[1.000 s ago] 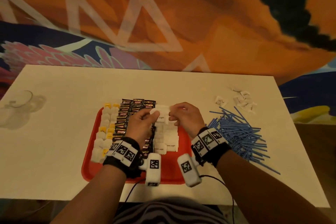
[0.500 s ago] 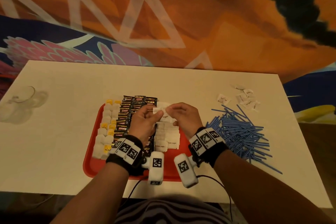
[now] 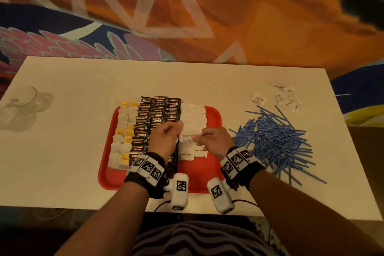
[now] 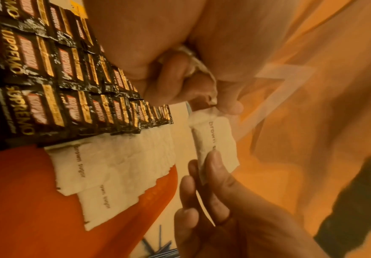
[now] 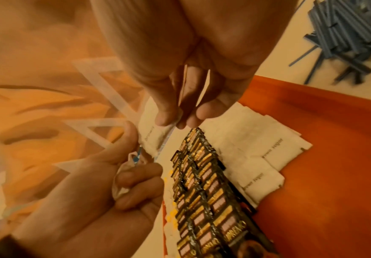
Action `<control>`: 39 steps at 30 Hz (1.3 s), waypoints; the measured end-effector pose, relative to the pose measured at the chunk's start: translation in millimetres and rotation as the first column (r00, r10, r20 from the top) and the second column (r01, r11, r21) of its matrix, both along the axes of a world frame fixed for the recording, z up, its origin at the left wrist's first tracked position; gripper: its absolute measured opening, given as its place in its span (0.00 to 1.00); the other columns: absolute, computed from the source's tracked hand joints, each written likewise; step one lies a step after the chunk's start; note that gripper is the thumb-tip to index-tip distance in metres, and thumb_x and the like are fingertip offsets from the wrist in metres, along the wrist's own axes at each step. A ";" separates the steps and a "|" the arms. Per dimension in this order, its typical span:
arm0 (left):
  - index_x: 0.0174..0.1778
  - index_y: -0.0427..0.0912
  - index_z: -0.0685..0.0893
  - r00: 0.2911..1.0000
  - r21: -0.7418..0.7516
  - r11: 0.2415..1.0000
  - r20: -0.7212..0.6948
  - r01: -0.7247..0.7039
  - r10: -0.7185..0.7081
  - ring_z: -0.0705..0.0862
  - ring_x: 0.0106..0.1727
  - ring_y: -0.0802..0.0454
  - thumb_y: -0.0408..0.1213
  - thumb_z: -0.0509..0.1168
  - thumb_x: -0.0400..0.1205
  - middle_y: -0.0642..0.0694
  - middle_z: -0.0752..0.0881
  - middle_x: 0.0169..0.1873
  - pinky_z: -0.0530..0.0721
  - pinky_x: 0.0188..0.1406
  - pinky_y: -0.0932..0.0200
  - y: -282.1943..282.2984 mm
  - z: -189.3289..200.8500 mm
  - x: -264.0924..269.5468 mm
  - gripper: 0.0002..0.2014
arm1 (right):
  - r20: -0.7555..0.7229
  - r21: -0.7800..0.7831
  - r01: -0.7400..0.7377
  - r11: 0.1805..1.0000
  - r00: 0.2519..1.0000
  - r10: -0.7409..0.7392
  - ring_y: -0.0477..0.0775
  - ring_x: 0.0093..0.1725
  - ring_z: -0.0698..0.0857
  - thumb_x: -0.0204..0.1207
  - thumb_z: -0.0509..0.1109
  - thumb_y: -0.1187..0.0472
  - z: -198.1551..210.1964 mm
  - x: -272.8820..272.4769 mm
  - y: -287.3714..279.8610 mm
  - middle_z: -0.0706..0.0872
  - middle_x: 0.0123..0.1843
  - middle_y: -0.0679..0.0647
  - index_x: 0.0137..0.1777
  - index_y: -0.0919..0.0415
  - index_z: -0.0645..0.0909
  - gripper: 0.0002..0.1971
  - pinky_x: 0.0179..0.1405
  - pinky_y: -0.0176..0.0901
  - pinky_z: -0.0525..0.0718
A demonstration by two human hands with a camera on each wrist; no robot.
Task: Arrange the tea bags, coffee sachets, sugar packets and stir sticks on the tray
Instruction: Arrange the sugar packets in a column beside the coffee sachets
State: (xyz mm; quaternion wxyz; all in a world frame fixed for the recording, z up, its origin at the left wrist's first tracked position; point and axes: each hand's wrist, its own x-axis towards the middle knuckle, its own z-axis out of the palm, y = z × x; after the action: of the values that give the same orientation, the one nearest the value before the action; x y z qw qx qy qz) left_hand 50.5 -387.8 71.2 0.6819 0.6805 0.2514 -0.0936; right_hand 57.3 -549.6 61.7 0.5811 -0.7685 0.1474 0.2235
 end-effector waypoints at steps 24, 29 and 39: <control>0.51 0.46 0.89 0.977 0.105 0.992 -0.195 -0.072 0.092 0.74 0.26 0.54 0.45 0.67 0.85 0.54 0.87 0.26 0.68 0.19 0.65 49.4 -35.3 -43.9 0.08 | -0.194 -0.543 -0.107 0.833 0.981 -0.001 0.52 0.43 0.79 0.75 0.76 0.53 -86.5 -29.8 4.9 0.85 0.51 0.56 0.48 0.58 0.80 0.11 0.41 0.39 0.74; 0.47 0.47 0.89 0.975 0.089 0.992 -0.198 -0.087 0.104 0.74 0.26 0.54 0.44 0.68 0.85 0.52 0.86 0.29 0.68 0.18 0.65 49.7 -34.4 -42.3 0.07 | -0.120 -0.544 -0.043 0.838 0.992 -0.027 0.52 0.39 0.80 0.72 0.77 0.54 -87.3 -33.3 3.5 0.83 0.46 0.54 0.48 0.56 0.75 0.14 0.27 0.37 0.68; 0.45 0.43 0.85 0.965 0.057 0.997 -0.252 -0.060 0.073 0.68 0.19 0.54 0.53 0.60 0.88 0.48 0.76 0.26 0.64 0.18 0.63 52.8 -33.6 -38.6 0.18 | 0.045 -0.524 -0.256 0.813 0.944 0.326 0.46 0.44 0.76 0.75 0.72 0.69 -90.3 -24.6 17.4 0.75 0.46 0.49 0.52 0.56 0.84 0.09 0.43 0.37 0.75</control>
State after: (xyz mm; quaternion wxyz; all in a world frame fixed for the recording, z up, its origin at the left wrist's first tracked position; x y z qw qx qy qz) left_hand 11.9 -335.0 37.6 0.6298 0.6707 0.3616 -0.1509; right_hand 32.8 -532.2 -28.6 0.3237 -0.9213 0.0431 0.2113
